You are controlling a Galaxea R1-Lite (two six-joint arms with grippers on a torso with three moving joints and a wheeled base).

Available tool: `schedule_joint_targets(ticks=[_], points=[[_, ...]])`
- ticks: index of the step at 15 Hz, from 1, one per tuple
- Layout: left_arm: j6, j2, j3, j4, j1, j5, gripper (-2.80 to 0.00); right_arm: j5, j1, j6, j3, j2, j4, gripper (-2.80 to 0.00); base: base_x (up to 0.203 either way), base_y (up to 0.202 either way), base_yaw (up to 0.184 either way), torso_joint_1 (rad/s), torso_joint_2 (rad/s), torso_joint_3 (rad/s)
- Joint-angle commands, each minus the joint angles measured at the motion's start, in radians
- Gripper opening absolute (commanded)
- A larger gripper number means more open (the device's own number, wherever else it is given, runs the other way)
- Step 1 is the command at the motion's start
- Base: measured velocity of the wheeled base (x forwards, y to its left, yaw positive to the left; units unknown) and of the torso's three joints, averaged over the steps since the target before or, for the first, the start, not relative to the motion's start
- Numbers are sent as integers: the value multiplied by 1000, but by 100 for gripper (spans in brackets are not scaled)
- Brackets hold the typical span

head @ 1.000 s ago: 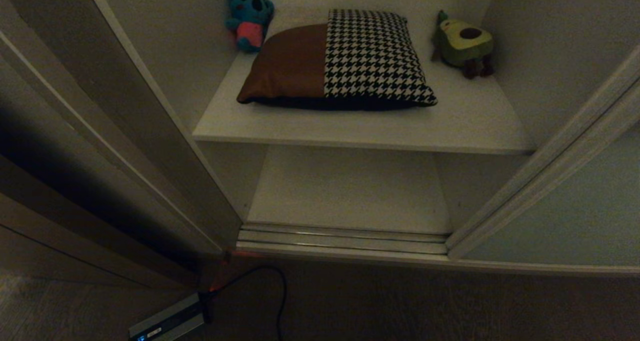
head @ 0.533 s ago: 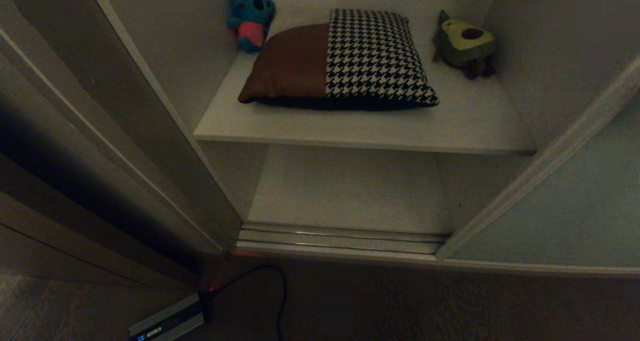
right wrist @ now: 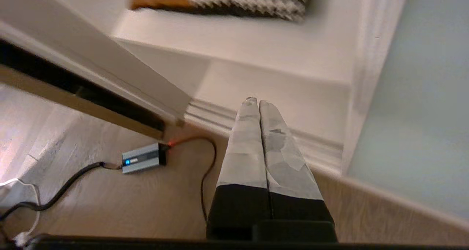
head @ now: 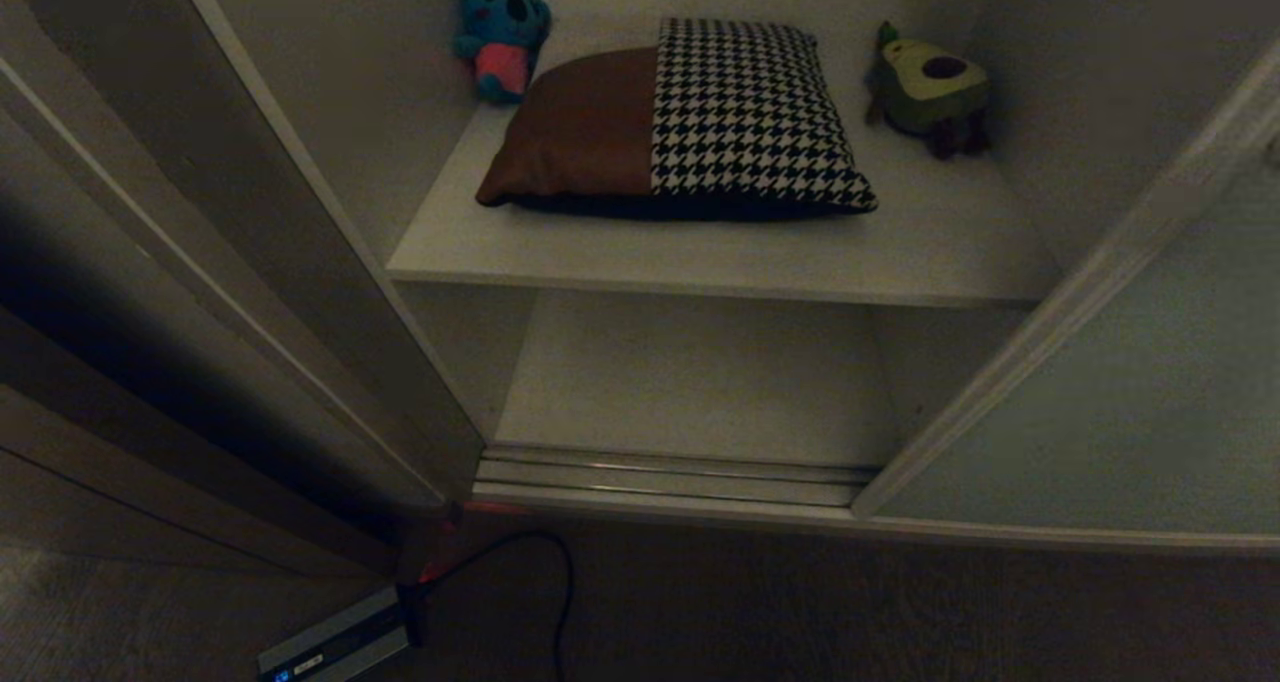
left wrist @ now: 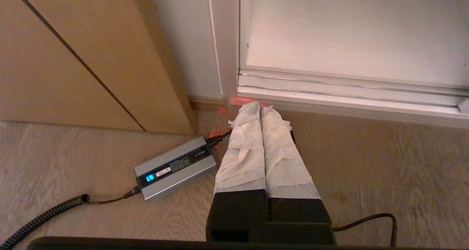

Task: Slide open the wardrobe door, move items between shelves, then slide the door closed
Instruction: Close the door

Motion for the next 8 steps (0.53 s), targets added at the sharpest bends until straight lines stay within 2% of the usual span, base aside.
schedule_joint_targets(ticks=[1,3,5,8], points=[[0,1,0,0,-1,0,-280,-4,27,-3,47,-94,-69,-280,0,0,0,0,0,0],[0,0,0,0,0,0,-280,-41,28,0,115,-107,-252,-280,0,0,0,0,0,0],[0,1,0,0,0,0,-280,-111,22,6,190,-89,-419,-280,0,0,0,0,0,0],[-1,0,0,0,0,0,-280,-121,-23,18,230,-30,-529,-280,0,0,0,0,0,0]])
